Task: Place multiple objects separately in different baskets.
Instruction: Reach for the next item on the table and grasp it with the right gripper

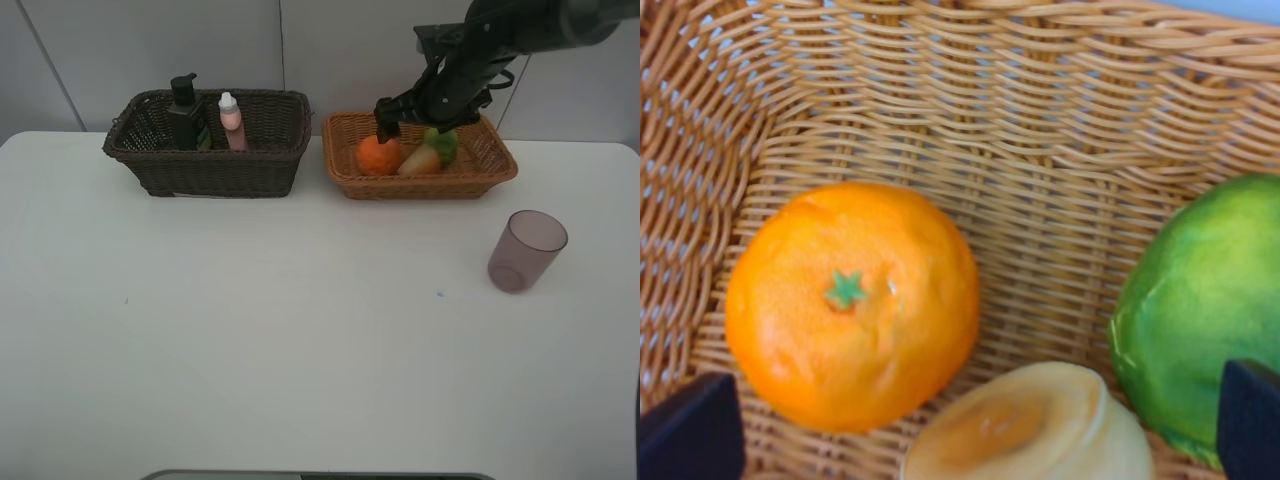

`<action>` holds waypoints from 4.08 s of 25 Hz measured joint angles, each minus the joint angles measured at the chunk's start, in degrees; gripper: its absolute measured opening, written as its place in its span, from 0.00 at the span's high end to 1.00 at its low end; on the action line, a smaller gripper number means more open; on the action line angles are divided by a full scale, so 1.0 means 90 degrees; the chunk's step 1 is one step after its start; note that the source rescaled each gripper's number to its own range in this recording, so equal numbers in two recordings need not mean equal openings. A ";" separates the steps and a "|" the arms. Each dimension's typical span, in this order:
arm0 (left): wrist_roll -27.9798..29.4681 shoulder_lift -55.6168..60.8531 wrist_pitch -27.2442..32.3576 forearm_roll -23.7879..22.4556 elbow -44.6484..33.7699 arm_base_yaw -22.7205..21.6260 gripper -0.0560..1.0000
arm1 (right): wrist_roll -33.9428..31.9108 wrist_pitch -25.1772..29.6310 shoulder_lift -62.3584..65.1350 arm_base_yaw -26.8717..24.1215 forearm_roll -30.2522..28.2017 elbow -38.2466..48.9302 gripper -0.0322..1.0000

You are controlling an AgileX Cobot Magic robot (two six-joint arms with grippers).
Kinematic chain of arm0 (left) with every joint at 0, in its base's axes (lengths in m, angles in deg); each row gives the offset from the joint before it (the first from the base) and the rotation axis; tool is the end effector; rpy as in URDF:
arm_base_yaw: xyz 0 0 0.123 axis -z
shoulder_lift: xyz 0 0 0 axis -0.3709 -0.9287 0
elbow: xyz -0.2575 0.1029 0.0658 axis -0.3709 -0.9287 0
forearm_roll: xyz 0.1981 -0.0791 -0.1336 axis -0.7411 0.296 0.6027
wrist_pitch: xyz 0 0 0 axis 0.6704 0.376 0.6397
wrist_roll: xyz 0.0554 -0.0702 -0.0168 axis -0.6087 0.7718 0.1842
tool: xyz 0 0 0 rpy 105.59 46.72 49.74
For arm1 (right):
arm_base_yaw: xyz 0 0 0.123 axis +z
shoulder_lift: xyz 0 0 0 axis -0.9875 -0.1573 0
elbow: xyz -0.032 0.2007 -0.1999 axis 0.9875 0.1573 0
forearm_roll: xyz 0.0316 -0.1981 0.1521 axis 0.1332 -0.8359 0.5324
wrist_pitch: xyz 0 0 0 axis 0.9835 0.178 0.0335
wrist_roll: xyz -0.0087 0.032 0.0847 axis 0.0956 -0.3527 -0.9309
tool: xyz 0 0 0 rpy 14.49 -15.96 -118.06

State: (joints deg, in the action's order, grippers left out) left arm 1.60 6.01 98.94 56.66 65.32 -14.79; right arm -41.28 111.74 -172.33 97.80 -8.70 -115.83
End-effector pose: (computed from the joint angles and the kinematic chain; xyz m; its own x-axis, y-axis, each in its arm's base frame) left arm -0.0073 -0.0038 0.2776 -0.4530 0.0270 -0.8911 0.1543 0.9868 -0.0486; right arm 0.4438 0.1287 0.1889 -0.8001 -0.2435 -0.5483 -0.2586 0.9646 -0.0510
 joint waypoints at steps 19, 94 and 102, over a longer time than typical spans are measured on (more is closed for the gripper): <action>0.0000 0.0000 0.0000 0.0000 0.0000 0.0000 0.05 | 0.0005 0.1885 0.2265 0.0006 0.0101 0.1635 0.00; 0.0000 0.0000 -0.0005 0.0000 0.0000 0.0000 0.05 | -0.0146 0.1199 0.1389 -0.0363 0.0096 0.3415 0.95; 0.0000 0.0000 -0.0005 0.0000 0.0000 0.0000 0.05 | -0.0146 0.1199 0.1389 -0.0363 0.0096 0.3415 0.97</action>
State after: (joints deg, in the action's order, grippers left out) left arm 1.60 6.01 98.89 56.66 65.32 -14.79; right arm -42.60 122.53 -159.83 94.53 -7.84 -85.10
